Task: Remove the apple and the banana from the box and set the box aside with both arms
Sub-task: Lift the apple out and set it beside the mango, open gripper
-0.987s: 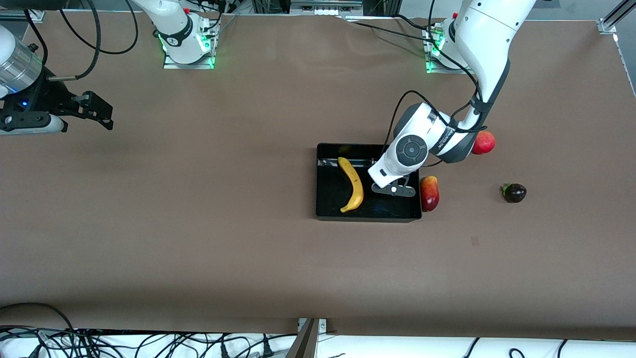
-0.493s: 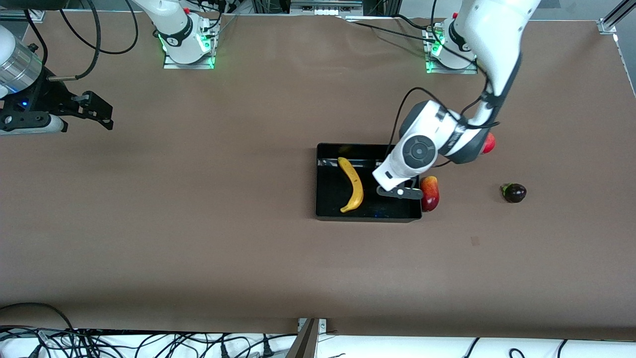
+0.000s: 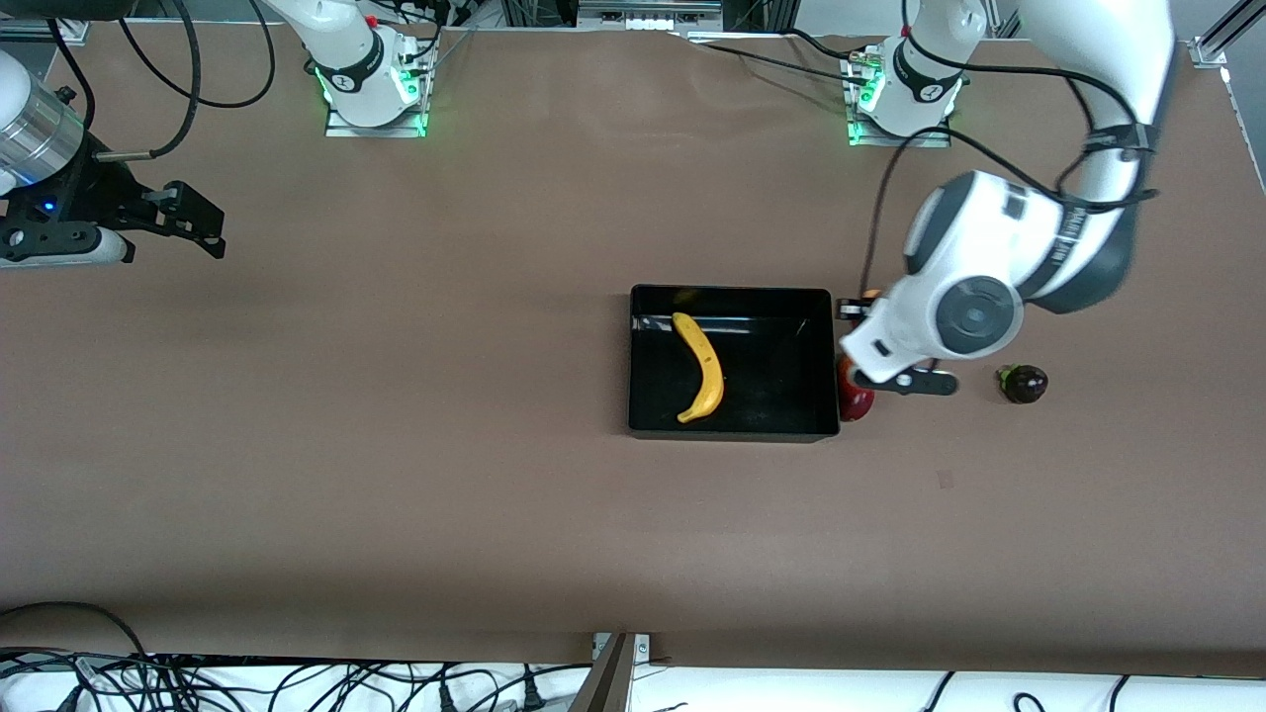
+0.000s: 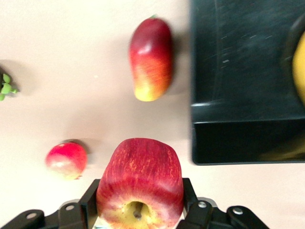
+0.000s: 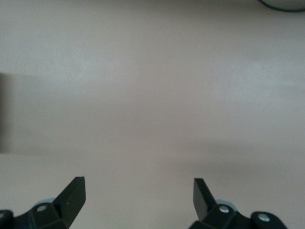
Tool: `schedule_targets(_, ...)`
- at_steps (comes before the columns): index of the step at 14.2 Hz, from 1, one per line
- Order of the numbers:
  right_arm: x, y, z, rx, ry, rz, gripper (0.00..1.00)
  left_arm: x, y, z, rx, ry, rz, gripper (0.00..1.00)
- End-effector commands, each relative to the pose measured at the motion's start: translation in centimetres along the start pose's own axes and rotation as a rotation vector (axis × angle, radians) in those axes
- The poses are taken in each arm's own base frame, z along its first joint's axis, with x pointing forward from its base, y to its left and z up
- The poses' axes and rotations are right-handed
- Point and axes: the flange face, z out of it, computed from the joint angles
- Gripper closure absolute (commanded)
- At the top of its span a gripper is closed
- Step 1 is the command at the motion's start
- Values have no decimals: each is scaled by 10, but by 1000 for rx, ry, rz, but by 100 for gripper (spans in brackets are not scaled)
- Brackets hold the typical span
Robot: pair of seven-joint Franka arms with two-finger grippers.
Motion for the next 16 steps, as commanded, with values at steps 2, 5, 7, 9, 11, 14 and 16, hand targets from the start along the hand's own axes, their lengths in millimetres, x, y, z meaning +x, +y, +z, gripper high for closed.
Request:
schedule_targets(2,-4,2,-7,10,-1,8,0,-13,-38,55,2,28,84,88)
schedule_targets(5,-4,2,-7,10,-1,8,0,-24,-38,109,51,95,115,86)
schedule_targets(7,-4,1,-7,10,1,6,0,-29,-36,149,74,141,150,86)
schedule_targets(9,-4,1,-7,10,-1,6,0,-33,-37,175,74,162,164,83)
schedule_targets(11,-4,0,-7,10,1,5,0,-32,-41,178,72,158,158,50)
schedule_targets(14,-4,-1,-7,10,-1,3,0,-29,-42,177,70,151,155,0)
schedule_targets(16,-4,-1,-8,12,2,4,0,-26,-43,134,82,188,142,0)
